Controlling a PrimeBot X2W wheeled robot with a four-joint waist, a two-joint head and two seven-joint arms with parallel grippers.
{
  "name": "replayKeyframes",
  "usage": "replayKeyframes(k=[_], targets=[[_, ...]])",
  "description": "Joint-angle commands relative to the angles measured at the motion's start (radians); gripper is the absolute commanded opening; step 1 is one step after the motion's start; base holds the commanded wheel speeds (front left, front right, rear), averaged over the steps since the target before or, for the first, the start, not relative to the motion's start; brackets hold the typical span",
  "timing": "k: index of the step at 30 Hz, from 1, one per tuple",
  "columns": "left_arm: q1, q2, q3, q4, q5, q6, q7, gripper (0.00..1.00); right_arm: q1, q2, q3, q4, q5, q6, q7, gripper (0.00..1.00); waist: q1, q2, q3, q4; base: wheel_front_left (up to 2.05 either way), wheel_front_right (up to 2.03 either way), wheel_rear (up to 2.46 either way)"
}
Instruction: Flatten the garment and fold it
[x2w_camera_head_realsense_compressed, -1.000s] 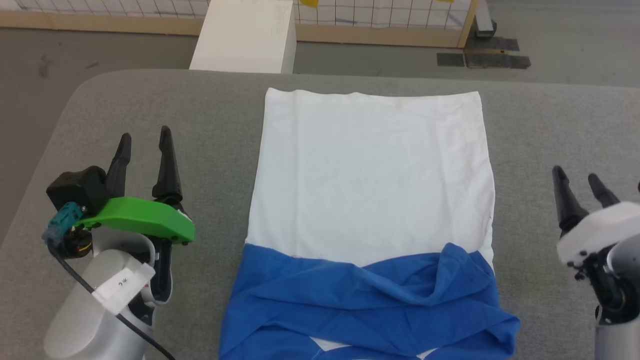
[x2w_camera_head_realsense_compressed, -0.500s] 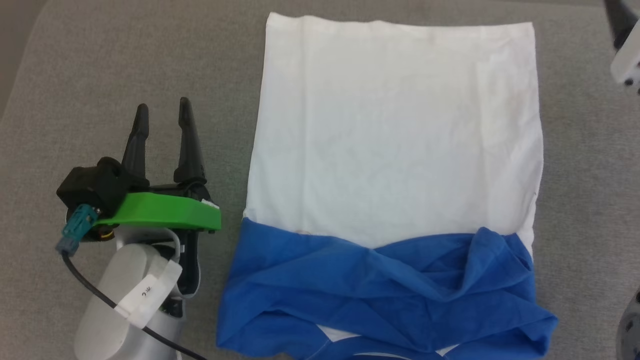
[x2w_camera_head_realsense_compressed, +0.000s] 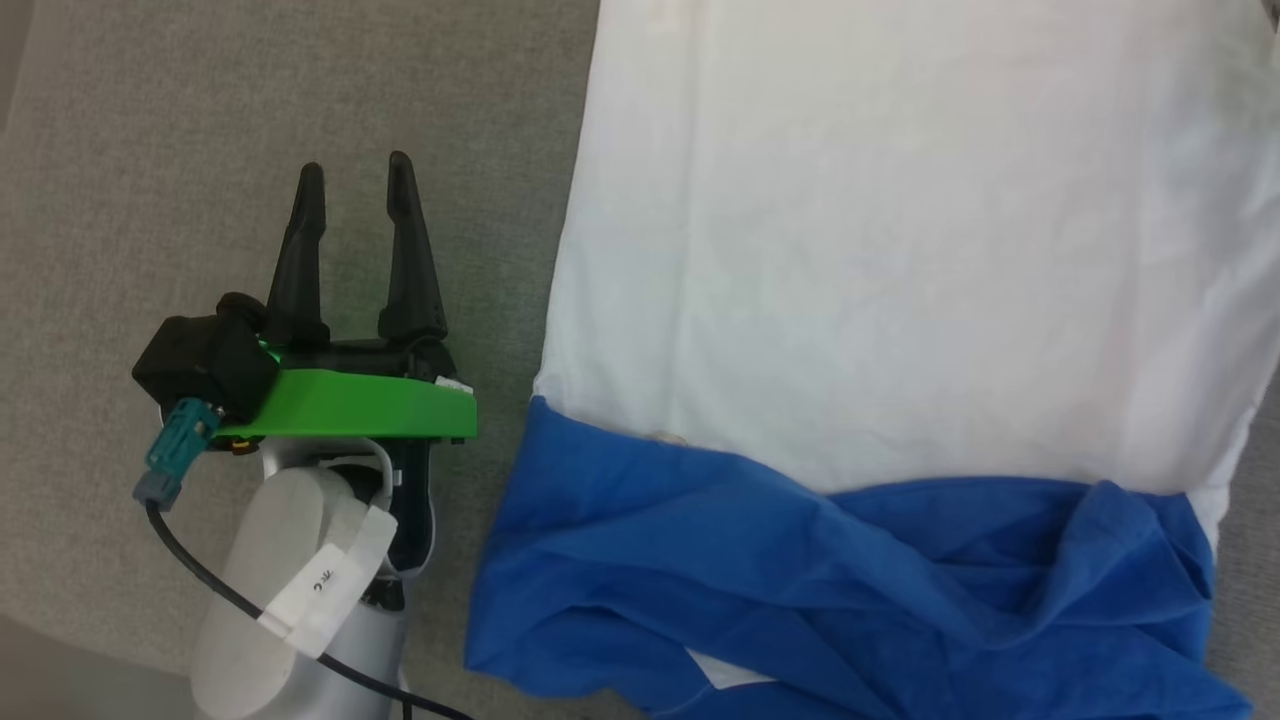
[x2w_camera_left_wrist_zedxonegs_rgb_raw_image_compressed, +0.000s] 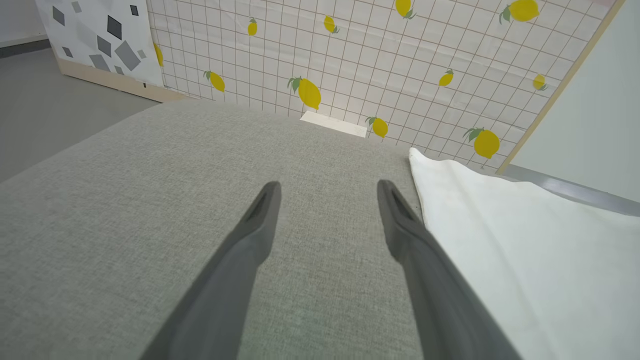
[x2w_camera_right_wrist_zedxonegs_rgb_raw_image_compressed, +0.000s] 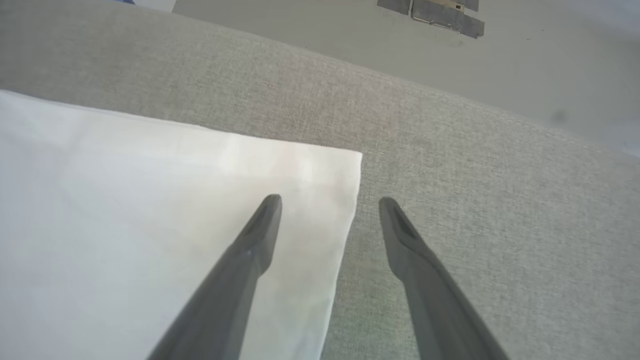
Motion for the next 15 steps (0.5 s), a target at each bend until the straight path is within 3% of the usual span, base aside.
replayKeyframes(k=[1,9,10,12,15], targets=[[-0.014,-0.008,0.007,-0.003,0.022,-0.01,-0.005,1.0,-0.015,-0.012,0.014,0.009,0.001,-0.002,0.016,1.0,-0.0002,0.0,0.04,0.039,0.0,0.0,0.0],[-0.016,-0.035,0.031,0.012,0.049,-0.045,-0.005,1.0,0.015,-0.032,0.036,0.021,0.017,-0.002,0.149,1.0,-0.0002,0.0,0.046,0.031,0.0,0.0,0.0],[-0.016,-0.037,0.032,0.016,0.05,-0.049,-0.005,1.0,0.018,-0.033,0.036,0.015,0.021,-0.002,0.16,0.41,-0.0002,0.0,0.047,0.029,0.0,0.0,0.0],[-0.018,-0.041,0.035,0.022,0.054,-0.054,-0.005,1.0,0.02,-0.037,0.034,0.0,0.026,-0.002,0.168,0.0,-0.0002,0.0,0.047,0.024,0.0,0.0,0.0],[-0.022,-0.042,0.04,0.029,0.054,-0.061,-0.005,1.0,0.017,-0.036,0.028,-0.031,0.036,-0.002,0.146,0.0,-0.0002,0.0,0.045,0.011,0.0,0.0,0.0]])
